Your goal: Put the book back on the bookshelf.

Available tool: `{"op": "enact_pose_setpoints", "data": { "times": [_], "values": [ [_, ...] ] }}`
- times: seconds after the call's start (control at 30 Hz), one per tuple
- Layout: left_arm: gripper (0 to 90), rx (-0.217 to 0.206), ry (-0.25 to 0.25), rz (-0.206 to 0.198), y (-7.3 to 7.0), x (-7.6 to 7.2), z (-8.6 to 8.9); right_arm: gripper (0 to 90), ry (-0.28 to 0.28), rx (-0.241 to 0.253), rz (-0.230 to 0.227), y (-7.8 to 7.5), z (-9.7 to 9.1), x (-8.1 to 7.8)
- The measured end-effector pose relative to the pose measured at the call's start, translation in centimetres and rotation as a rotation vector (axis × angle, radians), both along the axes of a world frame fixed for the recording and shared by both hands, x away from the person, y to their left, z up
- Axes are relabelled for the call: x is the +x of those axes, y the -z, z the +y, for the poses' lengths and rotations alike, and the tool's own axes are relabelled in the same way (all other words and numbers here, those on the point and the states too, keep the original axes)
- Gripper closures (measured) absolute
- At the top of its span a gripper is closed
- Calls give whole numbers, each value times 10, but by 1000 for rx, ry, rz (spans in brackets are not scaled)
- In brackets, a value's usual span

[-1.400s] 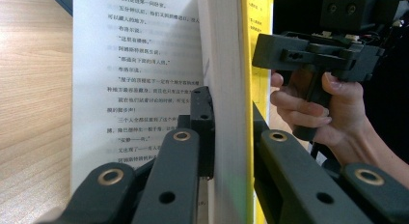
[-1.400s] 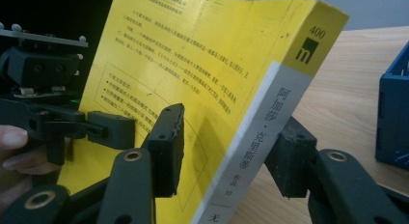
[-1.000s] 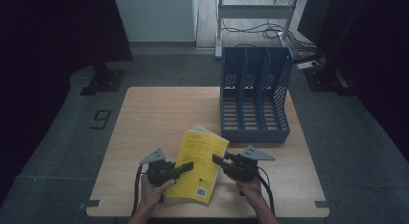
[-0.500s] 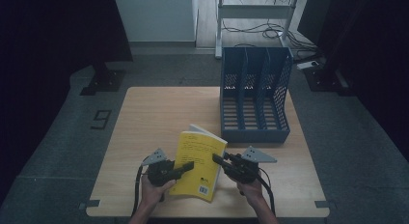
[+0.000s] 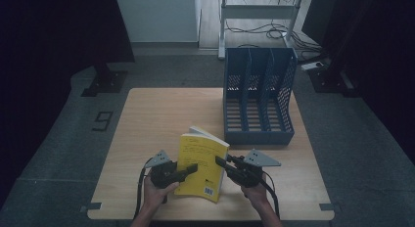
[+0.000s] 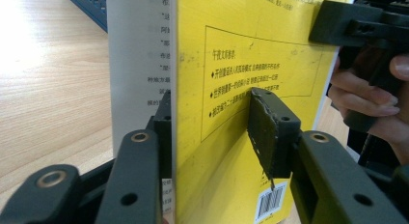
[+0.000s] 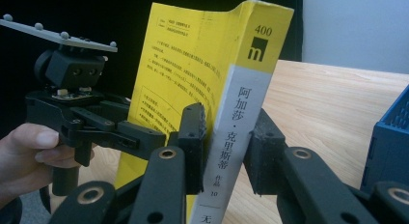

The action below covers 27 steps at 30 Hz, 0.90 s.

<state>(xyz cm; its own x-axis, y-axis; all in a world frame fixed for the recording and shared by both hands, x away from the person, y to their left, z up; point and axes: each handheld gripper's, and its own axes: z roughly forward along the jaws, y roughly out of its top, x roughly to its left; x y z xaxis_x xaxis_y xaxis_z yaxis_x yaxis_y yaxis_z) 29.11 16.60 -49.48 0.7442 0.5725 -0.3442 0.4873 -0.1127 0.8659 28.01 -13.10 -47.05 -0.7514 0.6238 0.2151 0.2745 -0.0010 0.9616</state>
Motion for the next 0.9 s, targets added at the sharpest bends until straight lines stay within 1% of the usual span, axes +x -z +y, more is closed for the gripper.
{"op": "enact_pose_setpoints", "data": {
  "times": [0.37, 0.57, 0.67, 0.73, 0.8, 0.9],
  "values": [
    [531, 12, -11, -7, 1, 1, -1, 714, -2, -11, -14, -3, 1, -2],
    [510, 20, -19, -44, -2, -3, -5, 722, -2, -28, -53, -8, -1, -7],
    [510, 38, -39, -72, -4, -5, -5, 731, -2, -27, -62, -11, -3, -8],
    [515, 37, -38, -71, -6, -5, -4, 734, -8, -17, -66, -12, -4, -9],
    [517, 47, -41, -78, -6, -6, -4, 736, -21, 0, -58, -12, -3, -9],
    [534, 48, -35, -75, -6, -6, -4, 733, -31, -4, -56, -12, -3, -9]
  ]
}}
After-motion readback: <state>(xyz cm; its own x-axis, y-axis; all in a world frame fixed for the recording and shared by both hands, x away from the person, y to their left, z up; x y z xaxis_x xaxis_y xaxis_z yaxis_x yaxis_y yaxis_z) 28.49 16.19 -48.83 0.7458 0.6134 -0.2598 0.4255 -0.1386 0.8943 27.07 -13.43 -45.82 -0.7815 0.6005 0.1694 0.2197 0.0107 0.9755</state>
